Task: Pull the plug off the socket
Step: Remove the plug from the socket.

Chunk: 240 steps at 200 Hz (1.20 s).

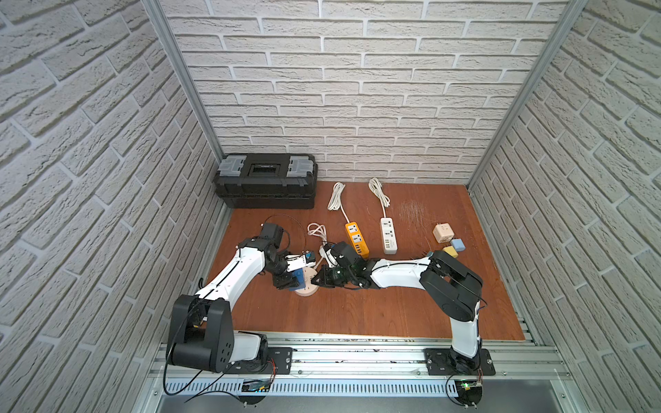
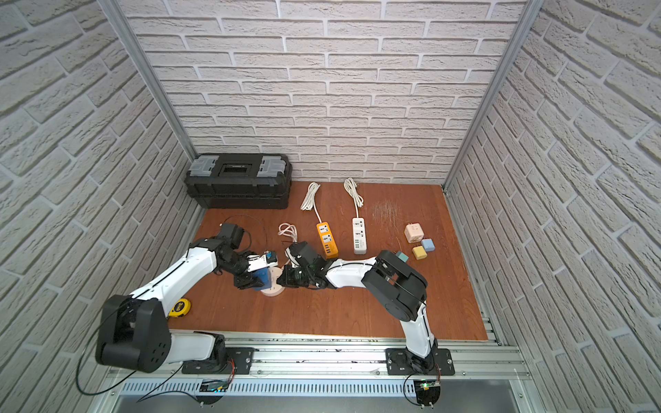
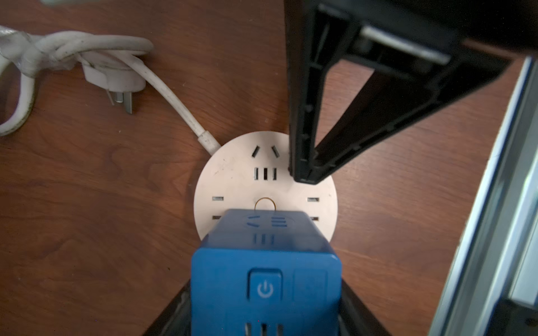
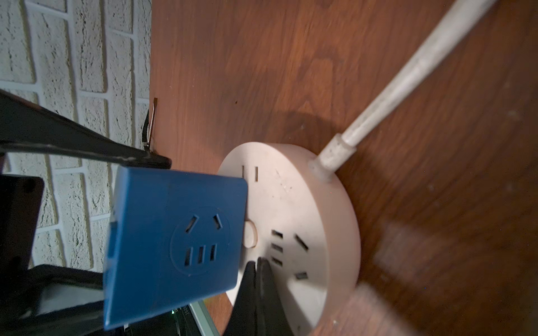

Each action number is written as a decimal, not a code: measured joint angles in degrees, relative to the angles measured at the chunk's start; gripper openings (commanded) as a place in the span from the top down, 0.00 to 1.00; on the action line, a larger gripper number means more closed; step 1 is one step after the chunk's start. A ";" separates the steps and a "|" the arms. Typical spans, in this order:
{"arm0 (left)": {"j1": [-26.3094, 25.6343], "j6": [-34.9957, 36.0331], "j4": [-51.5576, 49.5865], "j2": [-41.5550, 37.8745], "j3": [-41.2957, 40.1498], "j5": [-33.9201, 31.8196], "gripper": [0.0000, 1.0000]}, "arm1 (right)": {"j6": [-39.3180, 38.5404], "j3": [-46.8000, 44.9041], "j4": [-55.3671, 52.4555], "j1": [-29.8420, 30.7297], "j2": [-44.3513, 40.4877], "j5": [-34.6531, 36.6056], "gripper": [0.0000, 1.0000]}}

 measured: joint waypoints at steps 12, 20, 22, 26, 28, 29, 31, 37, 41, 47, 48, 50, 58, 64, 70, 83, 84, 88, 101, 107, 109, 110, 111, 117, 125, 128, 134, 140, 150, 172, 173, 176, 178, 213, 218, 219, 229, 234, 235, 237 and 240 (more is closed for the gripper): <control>0.28 0.04 -0.11 -0.57 0.00 -0.63 0.48 | -0.20 1.03 -0.07 1.81 2.19 -0.72 0.59; 0.28 0.00 0.00 -1.07 -0.02 -1.31 0.45 | 0.26 1.07 0.31 2.40 3.30 -1.44 0.72; 0.28 0.04 0.11 -1.29 -0.04 -1.51 0.45 | 0.26 1.07 0.35 2.51 3.63 -1.66 0.75; 0.28 -0.04 0.42 -1.75 -0.17 -1.79 0.44 | 1.29 0.98 0.59 2.54 4.11 -2.01 0.81; 0.28 -0.04 0.63 -2.03 -0.31 -2.05 0.44 | 1.42 0.94 0.76 2.56 4.26 -2.25 0.84; 0.28 -0.09 0.70 -2.14 -0.33 -2.10 0.43 | 1.64 0.87 0.94 2.56 4.42 -2.45 0.86; 0.28 -0.17 0.87 -2.40 -0.46 -2.32 0.43 | 2.29 0.76 1.22 2.54 4.66 -2.67 0.88; 0.24 -0.20 1.33 -3.48 -0.90 -2.80 0.41 | 3.45 0.37 2.14 2.43 5.22 -3.15 0.96; 0.15 0.00 1.60 -4.22 -1.16 -3.08 0.40 | 4.68 0.02 2.93 2.34 5.66 -3.67 0.97; -0.13 0.13 1.92 -5.53 -1.66 -3.48 0.37 | 6.82 -0.59 4.02 2.27 6.27 -4.39 0.98; -0.17 0.11 1.99 -5.81 -1.75 -3.56 0.37 | 6.97 -0.66 4.20 2.27 6.34 -4.50 0.97; -0.20 0.02 2.03 -6.08 -1.86 -3.65 0.36 | 7.43 -0.83 4.50 2.27 6.49 -4.74 0.97; -0.50 0.48 2.21 -7.76 -2.23 -4.07 0.35 | 10.49 -1.84 6.45 2.23 7.32 -6.05 0.97; -1.07 0.94 2.29 -8.90 -2.36 -4.33 0.33 | 12.66 -2.60 8.09 2.10 7.93 -7.02 0.97; -1.62 1.36 2.40 -9.79 -2.45 -4.48 0.32 | 14.73 -3.41 9.86 2.05 8.66 -8.04 0.97; -3.28 2.69 2.78 -11.41 -2.60 -5.05 0.28 | 19.26 -5.33 13.57 2.21 10.34 -10.21 0.97; -3.37 2.69 2.80 -11.47 -2.62 -5.09 0.28 | 19.67 -5.42 13.73 2.23 10.40 -10.27 0.97; -3.91 3.45 2.93 -11.78 -2.69 -5.31 0.27 | 20.98 -5.95 14.51 2.36 10.91 -10.80 0.98; -5.99 5.75 3.17 -12.35 -2.91 -6.69 0.25 | 24.46 -7.15 16.57 2.78 12.41 -12.46 0.97; -6.95 6.80 3.10 -12.37 -2.91 -7.37 0.25 | 26.12 -7.56 17.44 2.97 12.98 -13.25 0.97; -7.39 7.37 3.06 -12.39 -2.91 -7.65 0.24 | 26.47 -7.67 17.70 3.08 13.14 -13.42 0.97; -7.65 7.63 3.06 -12.39 -2.91 -7.96 0.24 | 26.58 -7.69 17.77 3.10 13.18 -13.46 0.97; -7.80 7.72 3.06 -12.39 -2.89 -8.09 0.24 | 26.95 -7.78 17.99 3.17 13.25 -13.51 0.97; -9.22 9.49 2.80 -12.39 -2.89 -9.11 0.24 | 28.20 -8.11 18.73 3.37 13.51 -14.01 0.97; -10.95 11.72 2.10 -12.39 -2.89 -10.21 0.24 | 29.90 -8.31 19.26 3.65 13.75 -14.60 0.97; -11.67 12.92 1.70 -12.39 -2.89 -10.60 0.24 | 30.49 -8.31 19.41 3.74 13.88 -14.84 0.97; -12.70 14.73 0.98 -12.39 -2.89 -11.21 0.24 | 31.65 -8.31 20.11 3.89 14.05 -15.32 0.97; -13.77 16.85 0.13 -12.39 -2.89 -11.61 0.23 | 32.68 -8.31 20.74 3.98 14.21 -15.80 0.97; -14.58 19.67 -0.85 -12.41 -2.89 -11.93 0.22 | 34.27 -8.31 21.90 4.15 14.45 -16.35 0.97; -15.08 24.96 -2.40 -12.44 -2.80 -12.46 0.18 | 36.65 -8.31 23.96 4.44 15.15 -16.94 0.97; -15.08 25.07 -2.45 -12.44 -2.80 -12.48 0.18 | 36.72 -8.31 23.98 4.44 15.19 -16.96 0.97; -15.21 25.62 -2.51 -12.41 -2.78 -12.61 0.18 | 36.94 -8.31 24.17 4.50 15.34 -17.05 0.97; -15.26 25.79 -2.51 -12.41 -2.78 -12.66 0.18 | 37.16 -8.31 24.24 4.52 15.43 -17.07 0.97; -17.05 33.24 -4.57 -9.31 -0.90 -14.86 0.19 | 39.19 -8.31 26.03 5.03 18.12 -17.84 0.97; -17.16 34.32 -4.66 -8.59 -0.72 -15.15 0.19 | 39.34 -8.31 26.36 5.07 18.64 -18.01 0.97; -17.16 34.45 -4.66 -8.50 -0.70 -15.17 0.19 | 39.39 -8.31 26.47 5.07 18.75 -18.01 0.97; -17.18 37.00 -4.63 -7.15 -0.63 -15.65 0.14 | 39.67 -8.31 26.58 5.09 19.58 -18.18 0.97; -17.18 37.97 -4.63 -6.64 -0.63 -15.82 0.12 | 39.91 -8.31 26.75 5.07 19.87 -18.45 0.97; -17.18 38.23 -4.61 -6.58 -0.66 -15.85 0.12 | 39.95 -8.33 26.91 5.07 19.93 -18.58 0.97; -17.18 38.84 -4.59 -6.43 -0.66 -15.91 0.12 | 40.04 -8.33 26.93 5.05 20.00 -18.64 0.97; -17.18 39.34 -4.59 -6.19 -0.66 -16.02 0.12 | 40.11 -8.33 27.10 5.07 20.02 -18.69 0.97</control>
